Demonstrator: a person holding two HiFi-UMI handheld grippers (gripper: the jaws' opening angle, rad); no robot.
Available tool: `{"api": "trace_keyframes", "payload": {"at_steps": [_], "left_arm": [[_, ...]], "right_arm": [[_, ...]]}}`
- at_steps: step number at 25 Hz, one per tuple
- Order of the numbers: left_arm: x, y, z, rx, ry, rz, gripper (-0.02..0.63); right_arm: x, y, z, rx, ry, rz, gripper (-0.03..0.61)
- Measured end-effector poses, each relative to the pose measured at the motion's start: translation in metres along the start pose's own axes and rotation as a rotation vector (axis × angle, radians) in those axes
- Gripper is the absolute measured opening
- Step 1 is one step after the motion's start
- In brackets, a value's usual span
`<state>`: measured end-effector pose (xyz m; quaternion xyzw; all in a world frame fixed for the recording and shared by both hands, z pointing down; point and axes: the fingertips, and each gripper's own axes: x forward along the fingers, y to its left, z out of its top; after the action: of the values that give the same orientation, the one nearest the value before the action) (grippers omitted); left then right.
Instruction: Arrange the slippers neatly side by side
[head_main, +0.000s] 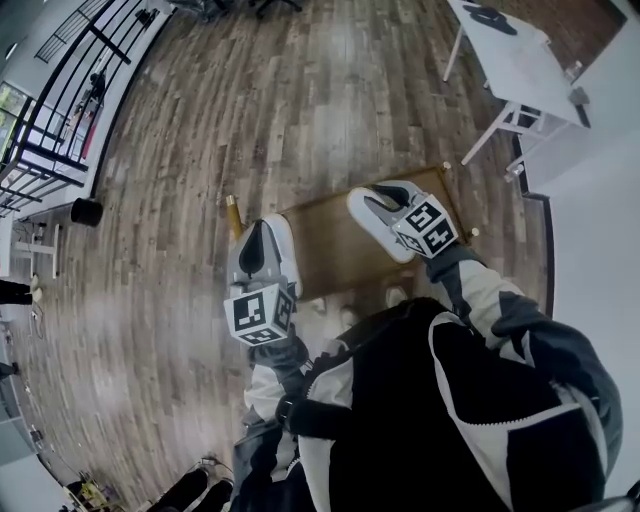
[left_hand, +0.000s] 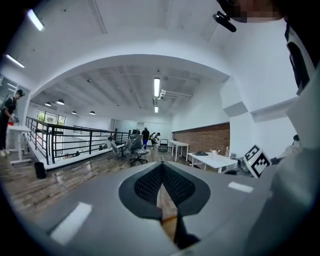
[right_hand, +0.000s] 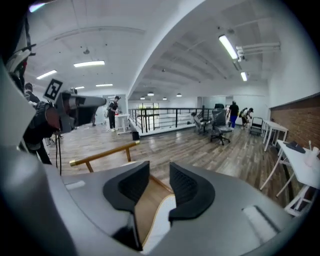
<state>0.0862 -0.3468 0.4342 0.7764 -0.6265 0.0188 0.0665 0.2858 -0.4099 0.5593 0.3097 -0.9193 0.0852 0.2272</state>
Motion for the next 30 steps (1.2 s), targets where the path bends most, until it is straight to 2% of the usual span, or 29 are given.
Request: {"api": "trace_keyframes", "payload": {"at_steps": [1,3,9,12,16,19,22,24,27,30], "left_arm": [[0.000,0.000,-0.001,-0.008,0.001,-0.004,0.020],[-0.002,-0.004,-0.005,-0.015,0.006,-0.027,0.020],[-0.012,-0.007,-0.013,-0.013,0.029,-0.085,0.020],[-0.021,-0.004,-0.019,-0.006,0.052,-0.086,0.020],[-0.025,-0.004,-0.023,-0.006,0.073,-0.084,0.020],[-0.029,0.001,-0.030,-0.008,0.079,-0.074,0.020],[-0.033,0.004,-0.034,-0.011,0.091,-0.061,0.020],[-0.036,0.004,-0.035,-0.012,0.096,-0.052,0.020],[-0.040,0.005,-0.040,-0.021,0.105,-0.044,0.020],[-0.043,0.007,-0.040,-0.039,0.120,-0.022,0.020]], "right_arm": [[0.011,-0.002,-0.018,0.003,0.062,0.004,0.156],[0.030,-0.009,-0.057,-0.001,0.191,-0.001,0.200],[0.063,-0.041,-0.170,0.044,0.540,-0.047,0.263],[0.069,-0.054,-0.197,0.063,0.632,-0.066,0.278],[0.074,-0.057,-0.214,0.096,0.695,-0.028,0.278],[0.079,-0.052,-0.219,0.103,0.710,-0.006,0.260],[0.083,-0.047,-0.221,0.112,0.709,-0.006,0.210],[0.082,-0.043,-0.225,0.105,0.723,-0.003,0.163],[0.082,-0.041,-0.227,0.106,0.727,0.002,0.035],[0.081,-0.040,-0.220,0.113,0.709,0.002,0.028]]}}
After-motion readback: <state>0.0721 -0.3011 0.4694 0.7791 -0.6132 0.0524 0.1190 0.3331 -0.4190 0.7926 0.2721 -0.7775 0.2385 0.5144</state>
